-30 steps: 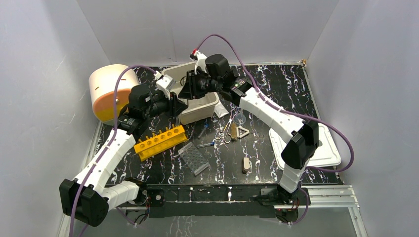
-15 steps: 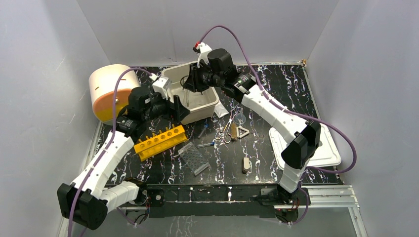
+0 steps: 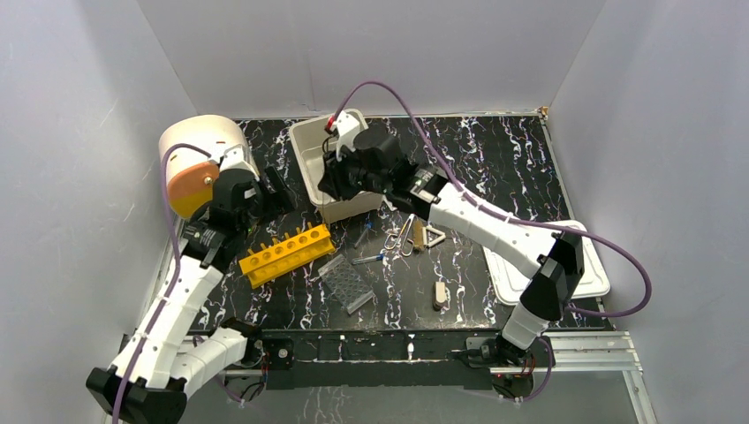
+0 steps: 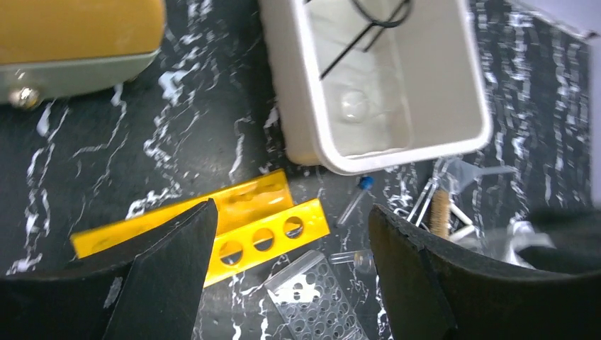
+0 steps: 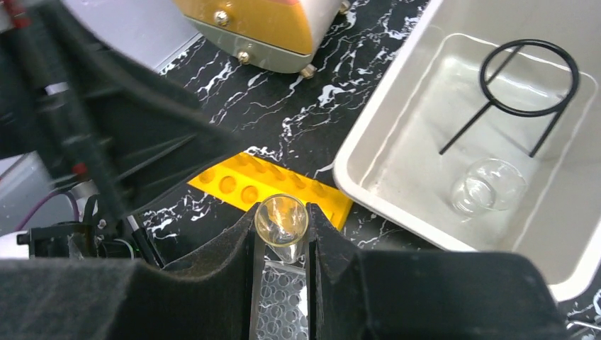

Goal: Organize the chemistry lab equipment

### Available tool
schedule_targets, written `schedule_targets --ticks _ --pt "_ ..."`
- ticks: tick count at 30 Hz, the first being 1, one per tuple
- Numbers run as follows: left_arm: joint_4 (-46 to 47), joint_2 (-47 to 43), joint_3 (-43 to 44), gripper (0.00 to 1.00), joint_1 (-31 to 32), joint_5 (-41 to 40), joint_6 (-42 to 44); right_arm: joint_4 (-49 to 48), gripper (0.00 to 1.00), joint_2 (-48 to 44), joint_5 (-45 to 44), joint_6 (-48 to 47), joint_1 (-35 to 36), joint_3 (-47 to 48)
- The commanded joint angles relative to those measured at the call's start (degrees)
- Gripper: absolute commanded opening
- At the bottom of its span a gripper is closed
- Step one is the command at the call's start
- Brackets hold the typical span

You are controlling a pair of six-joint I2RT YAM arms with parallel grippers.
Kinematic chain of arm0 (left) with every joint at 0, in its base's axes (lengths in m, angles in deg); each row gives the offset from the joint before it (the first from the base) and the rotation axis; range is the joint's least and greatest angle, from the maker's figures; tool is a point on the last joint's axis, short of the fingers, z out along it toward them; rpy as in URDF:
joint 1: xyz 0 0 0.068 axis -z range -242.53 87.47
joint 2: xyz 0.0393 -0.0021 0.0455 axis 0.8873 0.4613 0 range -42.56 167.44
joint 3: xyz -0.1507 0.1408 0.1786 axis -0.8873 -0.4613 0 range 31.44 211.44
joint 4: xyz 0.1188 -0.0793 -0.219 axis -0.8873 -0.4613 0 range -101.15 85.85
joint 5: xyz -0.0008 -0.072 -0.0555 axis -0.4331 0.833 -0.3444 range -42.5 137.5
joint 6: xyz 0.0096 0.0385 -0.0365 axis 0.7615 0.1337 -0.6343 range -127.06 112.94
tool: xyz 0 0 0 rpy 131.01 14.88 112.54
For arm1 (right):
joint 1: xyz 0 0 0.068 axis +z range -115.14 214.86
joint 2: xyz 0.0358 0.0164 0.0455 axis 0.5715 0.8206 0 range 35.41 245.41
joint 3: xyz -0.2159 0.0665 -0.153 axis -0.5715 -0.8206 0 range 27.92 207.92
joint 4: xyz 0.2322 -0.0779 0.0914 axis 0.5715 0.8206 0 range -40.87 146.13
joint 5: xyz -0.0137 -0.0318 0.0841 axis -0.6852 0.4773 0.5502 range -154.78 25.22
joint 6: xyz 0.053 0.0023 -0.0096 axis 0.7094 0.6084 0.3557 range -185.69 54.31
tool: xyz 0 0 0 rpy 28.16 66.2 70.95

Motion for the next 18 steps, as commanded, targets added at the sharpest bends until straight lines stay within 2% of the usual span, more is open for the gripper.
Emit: schedule_targets --ticks 1,7,10,14,18 --pt "-9.42 5.65 5.29 0.76 -0.99 -7.31 -7.49 -8.48 0.26 -3.94 -6.69 -3.81 4.29 -2.91" --pt "-14.07 16.39 11.12 0.76 -5.28 1.91 -8.69 -13.34 0.26 -3.76 -10.99 -7.19 8.46 -6.17" --pt "-15.13 20.49 13.61 0.7 -7.92 6.97 -8.7 -15.95 0.26 -3.0 -12.14 -8.75 9.95 -7.31" --pt "-13.62 21.88 15.15 0.67 -8.29 10.22 -8.88 -21.58 0.25 -2.86 -13.82 -9.29 10.64 -11.2" --pt "-13.76 21.88 15.75 0.61 -8.3 10.13 -8.91 -24.21 0.25 -1.99 -15.07 -9.46 10.84 -12.39"
